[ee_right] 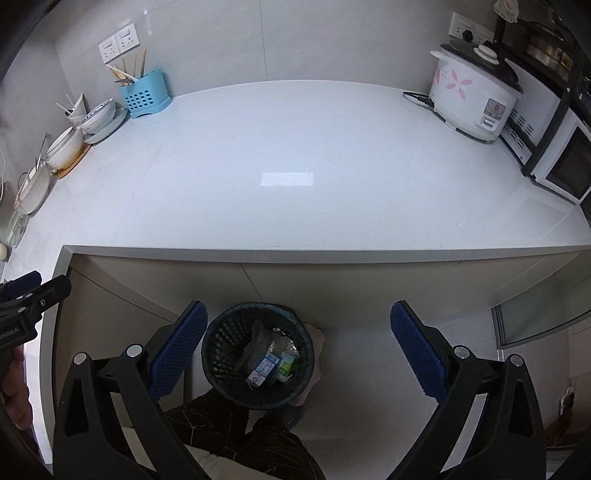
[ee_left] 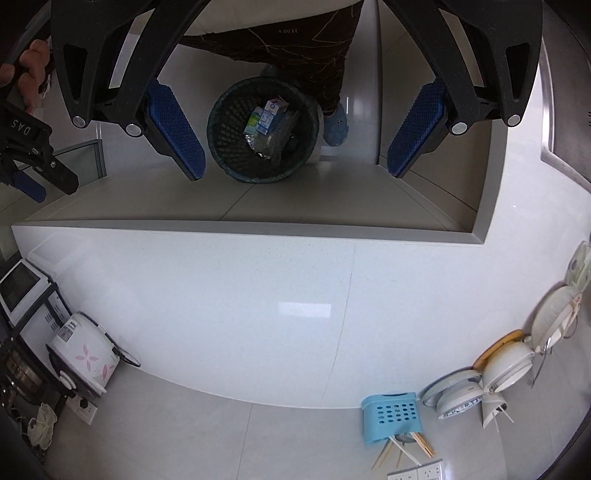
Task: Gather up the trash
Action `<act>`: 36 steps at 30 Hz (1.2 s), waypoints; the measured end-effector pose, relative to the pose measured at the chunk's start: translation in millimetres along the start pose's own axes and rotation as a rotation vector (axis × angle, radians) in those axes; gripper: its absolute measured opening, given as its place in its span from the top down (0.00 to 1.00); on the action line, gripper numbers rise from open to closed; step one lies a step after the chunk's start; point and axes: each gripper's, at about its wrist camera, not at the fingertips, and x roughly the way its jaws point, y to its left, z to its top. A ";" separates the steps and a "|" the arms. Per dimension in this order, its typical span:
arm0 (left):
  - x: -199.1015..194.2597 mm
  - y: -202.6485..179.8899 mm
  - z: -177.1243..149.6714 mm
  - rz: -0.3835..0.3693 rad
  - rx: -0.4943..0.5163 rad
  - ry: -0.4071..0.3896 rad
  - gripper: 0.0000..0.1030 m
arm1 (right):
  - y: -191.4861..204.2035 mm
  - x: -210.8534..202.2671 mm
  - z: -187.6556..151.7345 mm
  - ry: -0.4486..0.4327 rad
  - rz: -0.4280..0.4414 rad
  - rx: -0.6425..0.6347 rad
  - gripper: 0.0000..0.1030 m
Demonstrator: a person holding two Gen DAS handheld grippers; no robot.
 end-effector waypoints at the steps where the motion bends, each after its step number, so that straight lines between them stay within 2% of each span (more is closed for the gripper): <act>1: -1.6 0.4 -0.5 -0.001 0.001 -0.001 0.06 | 0.1 -1.6 -1.1 0.000 0.000 0.001 0.08; 36: -0.3 -15.8 -4.5 -0.020 0.075 0.022 0.06 | -1.8 -3.6 -5.6 0.026 -0.017 0.010 0.08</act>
